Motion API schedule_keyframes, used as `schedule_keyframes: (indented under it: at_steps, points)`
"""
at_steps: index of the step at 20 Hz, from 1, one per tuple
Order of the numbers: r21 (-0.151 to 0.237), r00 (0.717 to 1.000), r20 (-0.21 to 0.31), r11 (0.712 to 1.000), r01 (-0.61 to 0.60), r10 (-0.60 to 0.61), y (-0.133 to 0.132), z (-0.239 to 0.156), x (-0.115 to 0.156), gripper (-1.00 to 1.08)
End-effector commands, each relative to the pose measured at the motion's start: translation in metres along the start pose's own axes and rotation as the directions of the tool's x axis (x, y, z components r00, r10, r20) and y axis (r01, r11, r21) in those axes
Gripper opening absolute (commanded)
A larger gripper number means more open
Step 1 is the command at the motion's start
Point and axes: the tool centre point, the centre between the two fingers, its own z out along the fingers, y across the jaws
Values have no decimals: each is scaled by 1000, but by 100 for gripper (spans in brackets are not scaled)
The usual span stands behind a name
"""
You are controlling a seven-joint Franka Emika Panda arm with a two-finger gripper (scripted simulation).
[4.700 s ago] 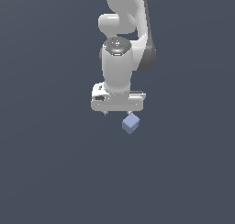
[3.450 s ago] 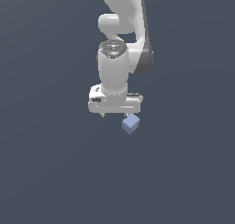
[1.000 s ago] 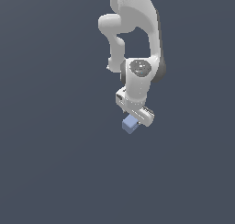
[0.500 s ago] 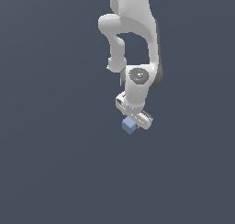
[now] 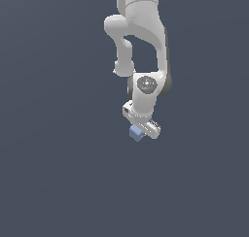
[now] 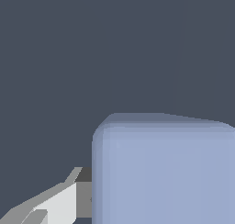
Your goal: Pick up the object and move it to a goal position.
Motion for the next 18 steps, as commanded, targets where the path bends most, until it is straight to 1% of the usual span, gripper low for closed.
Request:
schedule_keyframes:
  at_steps: [1,11,18]
  points:
    - [-1,1000,0,1000,-1,1,1,1,0,-100]
    - [0,1000,0,1000,0,0,1,-5,1,-100]
    - [0,1000,0,1000,0,0,5,-37,9,-100]
